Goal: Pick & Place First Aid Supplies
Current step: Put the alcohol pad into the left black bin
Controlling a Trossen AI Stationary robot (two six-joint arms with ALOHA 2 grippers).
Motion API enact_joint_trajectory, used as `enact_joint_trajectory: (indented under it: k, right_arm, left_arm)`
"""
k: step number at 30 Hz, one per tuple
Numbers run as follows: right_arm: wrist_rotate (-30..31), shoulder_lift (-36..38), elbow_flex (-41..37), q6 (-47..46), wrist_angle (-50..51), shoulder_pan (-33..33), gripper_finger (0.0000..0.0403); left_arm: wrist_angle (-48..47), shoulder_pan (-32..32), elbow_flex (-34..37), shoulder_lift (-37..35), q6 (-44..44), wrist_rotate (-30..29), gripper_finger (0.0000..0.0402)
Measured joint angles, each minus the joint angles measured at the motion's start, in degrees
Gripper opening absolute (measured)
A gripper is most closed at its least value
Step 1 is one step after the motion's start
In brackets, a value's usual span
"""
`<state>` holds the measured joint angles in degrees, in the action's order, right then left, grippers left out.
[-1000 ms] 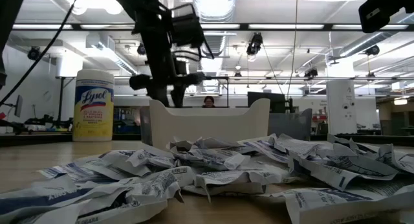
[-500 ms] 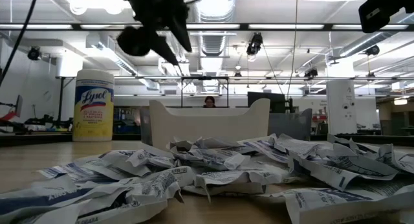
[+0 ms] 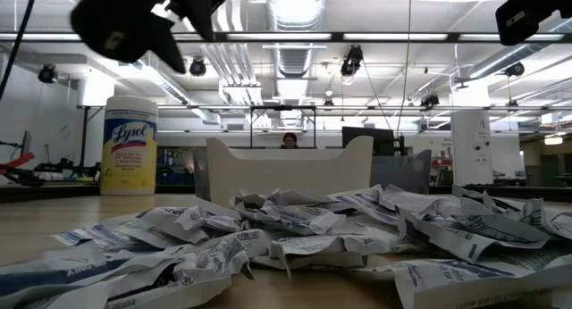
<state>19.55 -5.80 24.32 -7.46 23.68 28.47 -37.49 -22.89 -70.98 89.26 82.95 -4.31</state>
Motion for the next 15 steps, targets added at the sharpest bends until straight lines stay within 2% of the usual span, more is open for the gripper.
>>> enact_joint_trajectory:
  k: [15]
  right_arm:
    - [0.0, 0.0, 0.0, 0.2, 0.0, 0.0, 0.0059]
  left_arm:
    - [3.7, -6.5, 0.0, 8.2, 16.4, 0.7, 0.0161]
